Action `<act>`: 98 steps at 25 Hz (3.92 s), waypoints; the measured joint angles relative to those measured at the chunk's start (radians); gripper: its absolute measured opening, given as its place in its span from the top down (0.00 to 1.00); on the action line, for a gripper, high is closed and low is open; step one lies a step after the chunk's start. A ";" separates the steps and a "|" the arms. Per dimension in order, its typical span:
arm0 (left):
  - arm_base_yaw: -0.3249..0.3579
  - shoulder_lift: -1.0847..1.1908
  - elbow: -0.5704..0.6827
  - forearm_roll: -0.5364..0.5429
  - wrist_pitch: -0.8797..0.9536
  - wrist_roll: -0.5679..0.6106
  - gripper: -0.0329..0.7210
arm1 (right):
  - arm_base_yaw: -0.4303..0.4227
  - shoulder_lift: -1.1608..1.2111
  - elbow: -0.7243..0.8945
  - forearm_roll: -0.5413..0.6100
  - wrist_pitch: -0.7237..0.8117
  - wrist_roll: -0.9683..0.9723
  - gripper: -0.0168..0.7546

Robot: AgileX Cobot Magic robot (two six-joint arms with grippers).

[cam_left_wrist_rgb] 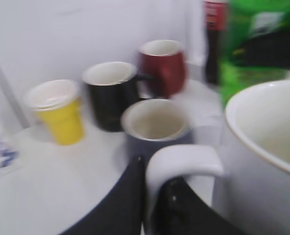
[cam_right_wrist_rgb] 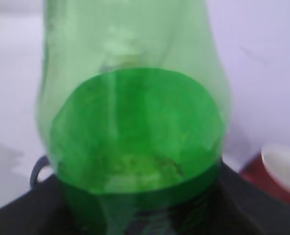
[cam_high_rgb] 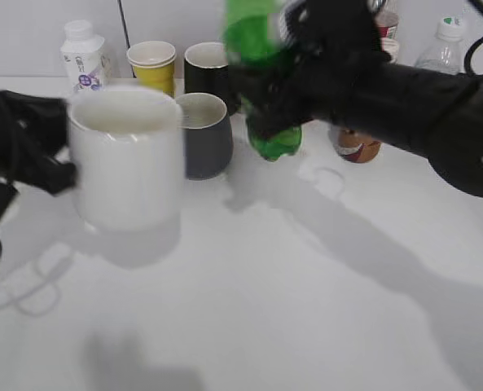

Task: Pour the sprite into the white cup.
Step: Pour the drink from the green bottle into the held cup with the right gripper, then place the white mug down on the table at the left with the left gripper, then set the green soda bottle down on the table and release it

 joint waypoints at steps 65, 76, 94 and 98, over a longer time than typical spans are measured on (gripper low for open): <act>0.281 0.539 0.121 -0.247 -0.741 0.158 0.63 | -0.088 0.060 0.005 0.337 0.010 0.128 0.45; 0.280 0.390 0.206 -0.235 -0.742 0.158 0.63 | -0.123 0.205 0.005 0.257 -0.156 0.119 0.45; 0.280 0.331 0.208 -0.195 -0.726 0.157 0.63 | -0.123 0.153 0.005 0.236 -0.164 0.099 0.17; 0.280 0.191 0.199 -0.193 -0.579 0.157 0.63 | -0.123 0.036 0.005 0.236 -0.150 0.090 0.17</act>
